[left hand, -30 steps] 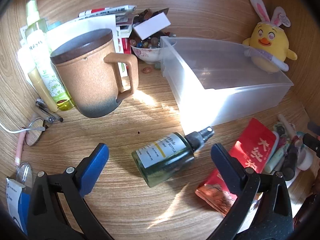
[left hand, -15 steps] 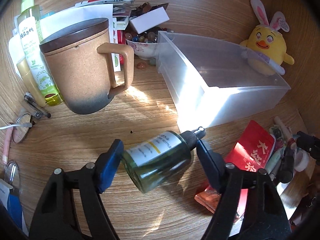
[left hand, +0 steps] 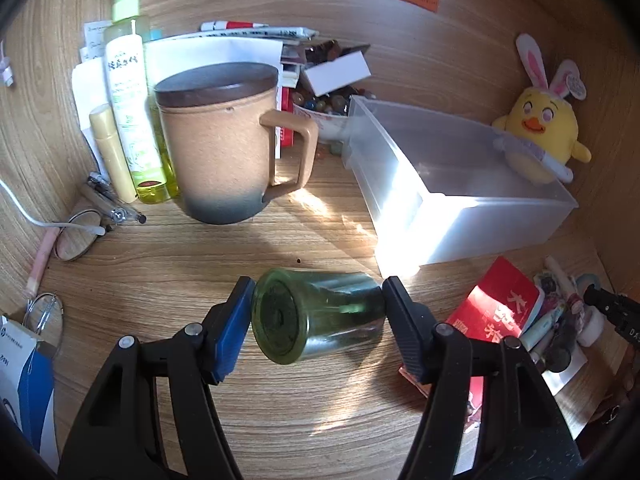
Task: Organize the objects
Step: 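Carry both items over the clear box and open both grippers to drop them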
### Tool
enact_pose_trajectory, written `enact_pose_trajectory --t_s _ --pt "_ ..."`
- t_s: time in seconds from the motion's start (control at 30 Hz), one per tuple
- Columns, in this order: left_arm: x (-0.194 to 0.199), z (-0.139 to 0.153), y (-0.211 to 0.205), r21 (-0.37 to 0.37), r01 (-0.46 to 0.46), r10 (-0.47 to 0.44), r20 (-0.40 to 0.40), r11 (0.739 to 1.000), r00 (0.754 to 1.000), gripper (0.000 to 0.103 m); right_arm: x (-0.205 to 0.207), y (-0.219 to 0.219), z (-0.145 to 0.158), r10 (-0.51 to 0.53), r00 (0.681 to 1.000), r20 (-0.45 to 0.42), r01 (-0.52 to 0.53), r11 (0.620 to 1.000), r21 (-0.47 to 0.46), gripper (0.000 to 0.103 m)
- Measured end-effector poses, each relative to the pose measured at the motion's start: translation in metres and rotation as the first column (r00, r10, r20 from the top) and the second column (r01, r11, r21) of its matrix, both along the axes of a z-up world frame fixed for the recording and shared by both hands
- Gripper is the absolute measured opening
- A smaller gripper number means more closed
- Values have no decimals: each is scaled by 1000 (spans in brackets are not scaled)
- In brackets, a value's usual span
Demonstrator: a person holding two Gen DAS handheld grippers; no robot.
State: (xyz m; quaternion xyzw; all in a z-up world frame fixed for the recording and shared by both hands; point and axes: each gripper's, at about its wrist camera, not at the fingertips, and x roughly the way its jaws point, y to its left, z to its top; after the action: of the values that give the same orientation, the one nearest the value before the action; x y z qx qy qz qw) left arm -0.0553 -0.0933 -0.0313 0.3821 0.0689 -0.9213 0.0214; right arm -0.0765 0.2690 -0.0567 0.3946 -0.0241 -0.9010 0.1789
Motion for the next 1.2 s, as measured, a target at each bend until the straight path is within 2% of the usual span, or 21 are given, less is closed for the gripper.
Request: enact_pose_trajectory --t_s 0.13,0.4,0.73,0.97,1.2 --pt "3 10 -2 13 -12 12 -32 1000 999 65 0 2 8 -2 1000 -29 2 1000 -5 17" --pt "9 41 5 19 -15 17 -126 1000 992 65 -2 0 41 -1 991 -132 -5 999 -45 17" --pt "0 75 23 17 24 -19 -217 1000 976 65 -20 -21 84 42 964 -264 -56 997 -46 17" --pt "-21 83 41 6 51 -48 -228 999 972 65 -44 -43 97 101 952 -287 -113 993 -25 17" --pt "-50 79 57 8 66 -63 -200 998 978 65 -78 -63 99 153 954 -257 -161 987 -12 17"
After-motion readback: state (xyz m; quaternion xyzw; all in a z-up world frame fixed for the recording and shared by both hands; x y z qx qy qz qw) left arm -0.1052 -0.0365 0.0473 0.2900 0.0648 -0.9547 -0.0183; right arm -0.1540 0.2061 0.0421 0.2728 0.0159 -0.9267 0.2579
